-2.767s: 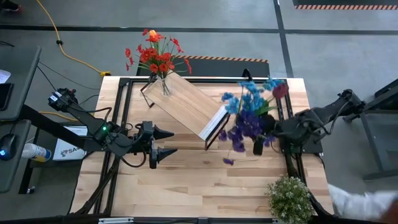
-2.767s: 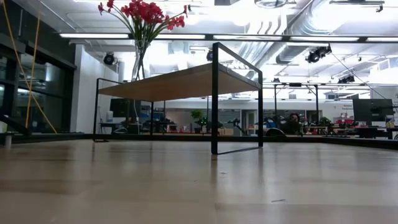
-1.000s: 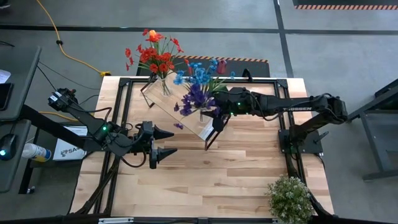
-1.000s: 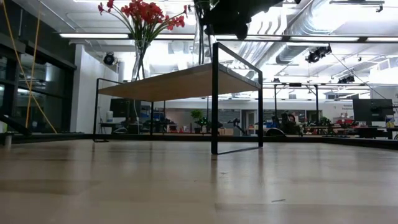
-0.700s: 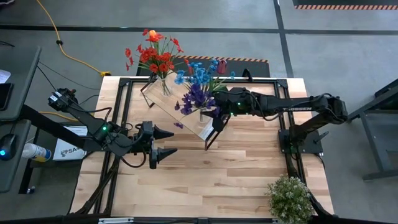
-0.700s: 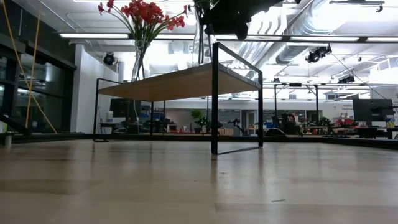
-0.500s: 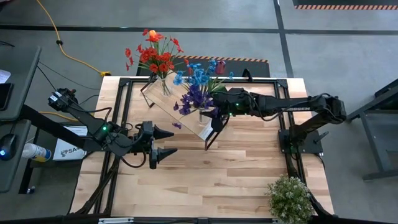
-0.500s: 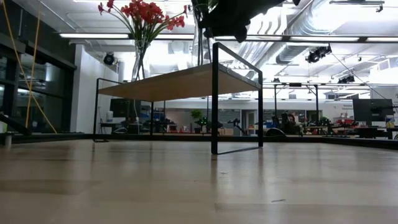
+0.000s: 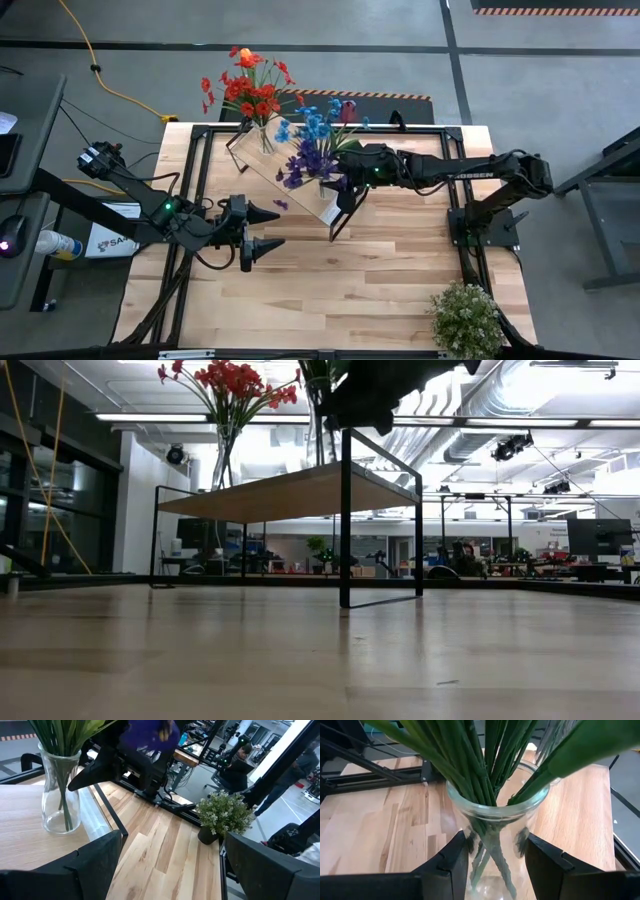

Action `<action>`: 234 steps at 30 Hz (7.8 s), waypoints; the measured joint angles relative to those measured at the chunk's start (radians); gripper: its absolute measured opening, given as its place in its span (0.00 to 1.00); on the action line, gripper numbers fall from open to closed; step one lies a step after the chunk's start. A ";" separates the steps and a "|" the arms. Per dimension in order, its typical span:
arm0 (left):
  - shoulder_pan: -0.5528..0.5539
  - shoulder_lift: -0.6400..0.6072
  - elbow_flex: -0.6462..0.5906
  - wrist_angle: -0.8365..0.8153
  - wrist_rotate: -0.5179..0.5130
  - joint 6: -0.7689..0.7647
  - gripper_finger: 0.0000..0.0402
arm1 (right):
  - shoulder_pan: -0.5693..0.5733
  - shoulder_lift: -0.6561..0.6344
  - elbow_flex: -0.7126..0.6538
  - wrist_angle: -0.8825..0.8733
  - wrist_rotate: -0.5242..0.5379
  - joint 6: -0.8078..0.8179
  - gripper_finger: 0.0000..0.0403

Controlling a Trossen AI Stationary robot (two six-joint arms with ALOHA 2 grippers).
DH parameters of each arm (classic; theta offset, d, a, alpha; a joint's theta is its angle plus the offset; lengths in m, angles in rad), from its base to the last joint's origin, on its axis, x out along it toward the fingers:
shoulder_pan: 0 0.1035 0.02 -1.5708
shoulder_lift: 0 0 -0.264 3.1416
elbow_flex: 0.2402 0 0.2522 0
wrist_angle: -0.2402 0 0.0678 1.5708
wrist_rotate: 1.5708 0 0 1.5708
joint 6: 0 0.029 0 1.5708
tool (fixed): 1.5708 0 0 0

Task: Pick and place flowers into a vace then onto a shelf
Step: Put the transparent flower vase on the shelf, then return to Home Position

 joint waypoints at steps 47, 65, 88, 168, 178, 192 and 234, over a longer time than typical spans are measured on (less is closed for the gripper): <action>0.000 0.000 0.000 0.000 0.001 0.007 0.96 | 0.000 0.002 -0.001 -0.111 0.024 0.018 0.54; 0.000 0.000 0.000 0.000 0.001 0.007 0.96 | 0.000 -0.002 -0.003 -0.151 0.023 0.007 0.67; 0.000 0.000 0.000 -0.007 0.001 0.006 0.96 | -0.003 -0.160 0.000 -0.363 0.104 -0.001 0.67; 0.000 -0.705 -0.455 -0.115 0.176 0.065 0.96 | -0.001 -1.477 -0.348 -0.735 -0.070 0.318 0.67; 0.000 -0.736 -0.580 0.043 0.154 0.110 0.96 | -0.001 -1.478 -0.489 -0.681 -0.051 0.307 0.67; 0.000 -0.736 -0.727 0.281 0.154 0.259 0.96 | -0.001 -1.480 -0.573 -0.565 -0.118 0.268 0.68; 0.000 -0.736 -0.828 0.396 0.082 0.348 0.96 | -0.001 -1.482 -0.907 -0.129 -0.138 0.273 0.67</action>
